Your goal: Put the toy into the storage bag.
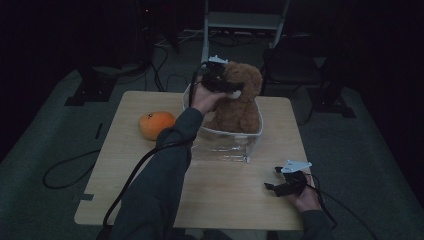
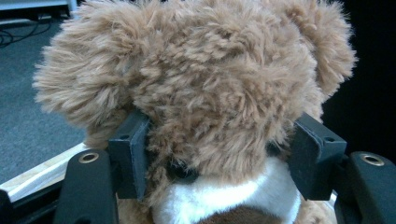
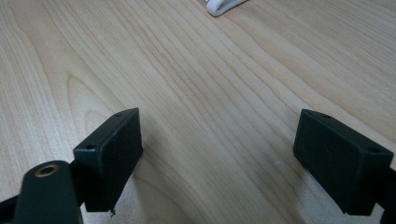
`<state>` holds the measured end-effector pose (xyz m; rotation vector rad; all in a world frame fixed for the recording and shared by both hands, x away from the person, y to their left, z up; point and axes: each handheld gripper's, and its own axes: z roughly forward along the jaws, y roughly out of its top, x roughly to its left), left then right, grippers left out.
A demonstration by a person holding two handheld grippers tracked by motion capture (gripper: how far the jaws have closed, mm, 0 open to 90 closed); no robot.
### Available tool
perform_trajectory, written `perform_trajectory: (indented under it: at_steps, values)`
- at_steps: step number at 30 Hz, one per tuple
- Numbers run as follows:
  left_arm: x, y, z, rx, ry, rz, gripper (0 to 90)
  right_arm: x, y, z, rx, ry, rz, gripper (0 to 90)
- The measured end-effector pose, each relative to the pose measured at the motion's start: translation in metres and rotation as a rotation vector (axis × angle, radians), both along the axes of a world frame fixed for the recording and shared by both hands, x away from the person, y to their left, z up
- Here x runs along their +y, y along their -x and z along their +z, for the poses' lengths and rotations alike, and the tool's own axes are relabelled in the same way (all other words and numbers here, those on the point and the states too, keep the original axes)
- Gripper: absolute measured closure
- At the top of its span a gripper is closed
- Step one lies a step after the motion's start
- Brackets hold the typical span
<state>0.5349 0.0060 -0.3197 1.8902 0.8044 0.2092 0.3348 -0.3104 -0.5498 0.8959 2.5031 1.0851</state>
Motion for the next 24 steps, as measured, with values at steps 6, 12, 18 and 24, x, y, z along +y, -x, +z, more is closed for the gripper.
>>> perform_trajectory:
  at_steps: [6,12,18,24]
  values:
    - [-0.004,0.007,0.000,-0.024,-0.038,-0.042,32.7,0.000,0.000,0.000,0.000,-0.001,0.000,14.9]
    - [0.002,0.005,0.000,-0.026,-0.049,-0.013,30.3,0.000,0.000,0.000,0.001,0.000,-0.001,14.9]
    - [0.008,-0.003,-0.002,-0.016,0.005,0.039,25.4,0.000,0.000,0.000,0.000,0.000,0.000,14.9]
    - [0.010,-0.004,-0.001,-0.028,0.069,0.048,23.8,0.000,0.000,0.000,0.000,0.000,0.000,14.9]
